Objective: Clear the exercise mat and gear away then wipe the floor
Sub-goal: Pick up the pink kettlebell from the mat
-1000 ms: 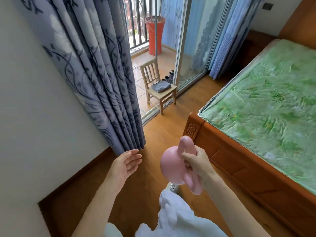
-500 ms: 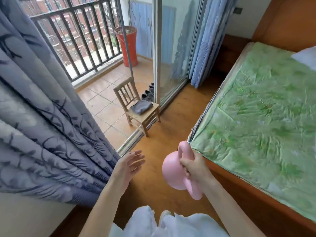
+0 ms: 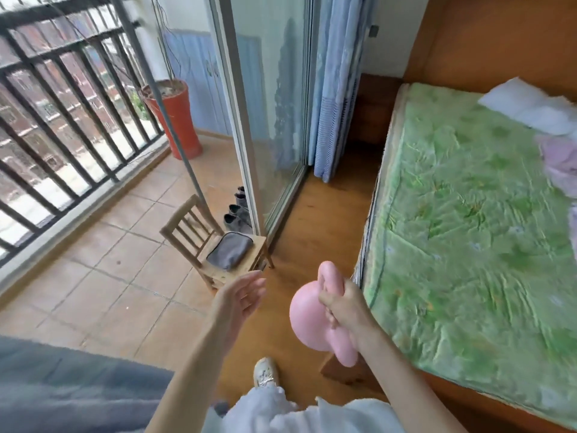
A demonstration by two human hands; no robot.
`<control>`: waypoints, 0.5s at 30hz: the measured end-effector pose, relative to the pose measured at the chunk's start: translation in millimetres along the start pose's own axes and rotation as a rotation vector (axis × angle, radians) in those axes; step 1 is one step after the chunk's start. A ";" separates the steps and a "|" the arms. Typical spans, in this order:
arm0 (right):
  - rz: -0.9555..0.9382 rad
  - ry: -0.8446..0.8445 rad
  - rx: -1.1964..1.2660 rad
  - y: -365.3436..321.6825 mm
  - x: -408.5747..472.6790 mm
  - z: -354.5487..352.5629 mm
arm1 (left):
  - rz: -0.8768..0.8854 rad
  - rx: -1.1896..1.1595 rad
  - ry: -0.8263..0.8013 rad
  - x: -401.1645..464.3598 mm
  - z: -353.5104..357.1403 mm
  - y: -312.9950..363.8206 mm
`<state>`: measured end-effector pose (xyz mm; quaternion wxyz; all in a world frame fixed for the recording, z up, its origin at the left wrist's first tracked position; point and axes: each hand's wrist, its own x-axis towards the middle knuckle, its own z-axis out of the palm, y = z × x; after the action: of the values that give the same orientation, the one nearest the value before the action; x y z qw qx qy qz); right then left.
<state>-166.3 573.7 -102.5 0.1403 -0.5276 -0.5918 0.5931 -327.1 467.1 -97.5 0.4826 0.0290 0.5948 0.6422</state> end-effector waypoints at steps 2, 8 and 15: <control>0.011 0.033 0.023 -17.8 25.8 12.0 | 0.002 0.043 -0.048 30.1 -0.1 25.2; 0.049 0.108 0.090 -67.2 89.1 32.7 | -0.057 0.140 -0.108 104.1 5.6 80.6; 0.069 0.173 0.019 -102.5 163.2 33.9 | -0.104 0.126 -0.130 177.4 14.5 112.8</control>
<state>-305.9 710.6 -99.1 0.1754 -0.5956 -0.5533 0.5553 -478.7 613.4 -99.1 0.5500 0.0702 0.6023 0.5743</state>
